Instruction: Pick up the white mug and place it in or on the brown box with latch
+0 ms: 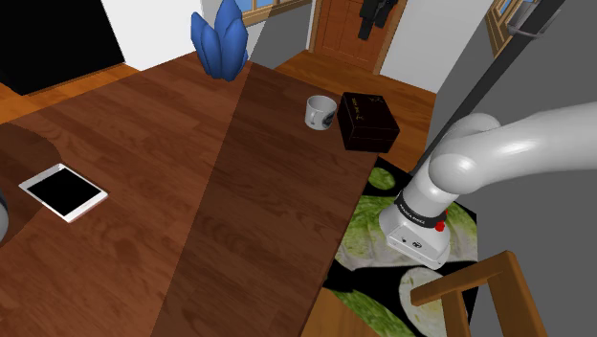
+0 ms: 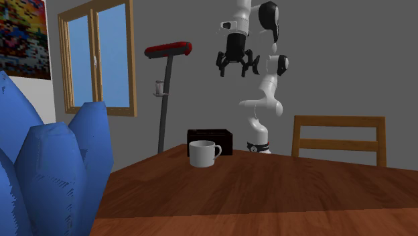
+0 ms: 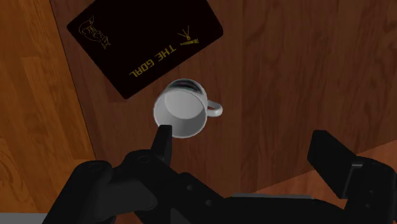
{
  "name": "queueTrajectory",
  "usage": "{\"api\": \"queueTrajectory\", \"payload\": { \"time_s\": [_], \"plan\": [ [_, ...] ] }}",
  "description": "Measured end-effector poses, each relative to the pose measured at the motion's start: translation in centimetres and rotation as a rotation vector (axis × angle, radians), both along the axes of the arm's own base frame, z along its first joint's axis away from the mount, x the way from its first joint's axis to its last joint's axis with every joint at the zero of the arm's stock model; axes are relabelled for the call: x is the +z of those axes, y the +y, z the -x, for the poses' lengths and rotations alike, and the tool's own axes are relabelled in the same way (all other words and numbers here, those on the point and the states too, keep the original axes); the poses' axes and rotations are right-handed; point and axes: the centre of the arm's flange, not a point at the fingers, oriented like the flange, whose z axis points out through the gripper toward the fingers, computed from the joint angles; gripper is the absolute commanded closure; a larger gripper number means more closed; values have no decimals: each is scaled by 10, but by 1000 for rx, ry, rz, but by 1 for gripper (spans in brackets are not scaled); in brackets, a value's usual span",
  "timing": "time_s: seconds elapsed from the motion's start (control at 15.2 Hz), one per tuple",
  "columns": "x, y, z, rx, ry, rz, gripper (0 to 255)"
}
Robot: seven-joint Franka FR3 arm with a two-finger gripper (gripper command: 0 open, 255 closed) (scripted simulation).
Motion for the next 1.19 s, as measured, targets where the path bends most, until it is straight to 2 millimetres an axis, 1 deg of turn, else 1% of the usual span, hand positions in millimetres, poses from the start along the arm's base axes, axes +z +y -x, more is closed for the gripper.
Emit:
{"api": "queueTrajectory", "payload": {
  "time_s": [0.07,0.13,0.4,0.53,0.66,0.79,0.92,1.19],
  "plan": [
    [0,0,0,0,0,0,0],
    [-5,-4,-3,-2,1,-2,0],
    [-42,-22,-25,-15,10,-21,0],
    [-63,-36,-35,-22,15,-32,0],
    [-80,-47,-46,-29,19,-43,0],
    [-107,-59,-61,-37,25,-54,0],
    [-130,-72,-69,-44,29,-64,0],
    [-174,-90,-89,-58,37,-86,0]
  ]
}}
